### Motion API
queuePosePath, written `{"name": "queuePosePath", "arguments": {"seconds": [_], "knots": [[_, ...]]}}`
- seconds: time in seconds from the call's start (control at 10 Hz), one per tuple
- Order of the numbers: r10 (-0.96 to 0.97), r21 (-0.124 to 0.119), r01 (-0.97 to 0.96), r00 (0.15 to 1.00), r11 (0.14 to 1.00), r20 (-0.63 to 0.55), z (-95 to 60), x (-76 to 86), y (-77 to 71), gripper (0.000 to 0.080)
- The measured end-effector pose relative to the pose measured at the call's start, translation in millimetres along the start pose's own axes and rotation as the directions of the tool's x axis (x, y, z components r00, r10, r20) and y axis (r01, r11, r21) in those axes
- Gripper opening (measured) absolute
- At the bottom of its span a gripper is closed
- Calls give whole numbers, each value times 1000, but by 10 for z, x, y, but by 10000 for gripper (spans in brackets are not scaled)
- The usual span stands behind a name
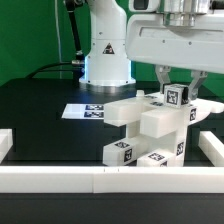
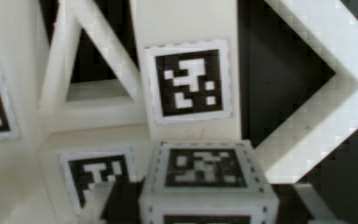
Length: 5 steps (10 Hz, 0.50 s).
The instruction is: Assemble chair
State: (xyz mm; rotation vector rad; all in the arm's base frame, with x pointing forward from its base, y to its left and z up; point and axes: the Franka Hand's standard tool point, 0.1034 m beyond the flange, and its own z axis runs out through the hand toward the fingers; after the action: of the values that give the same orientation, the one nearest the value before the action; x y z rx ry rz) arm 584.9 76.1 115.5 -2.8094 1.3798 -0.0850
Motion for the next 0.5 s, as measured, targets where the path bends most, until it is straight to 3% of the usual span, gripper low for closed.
{"name": "queuePosePath", "arguments": {"seconds": [0.5], "knots": [[300,4,-300,954,954,9,1,-24,-15,287]]}}
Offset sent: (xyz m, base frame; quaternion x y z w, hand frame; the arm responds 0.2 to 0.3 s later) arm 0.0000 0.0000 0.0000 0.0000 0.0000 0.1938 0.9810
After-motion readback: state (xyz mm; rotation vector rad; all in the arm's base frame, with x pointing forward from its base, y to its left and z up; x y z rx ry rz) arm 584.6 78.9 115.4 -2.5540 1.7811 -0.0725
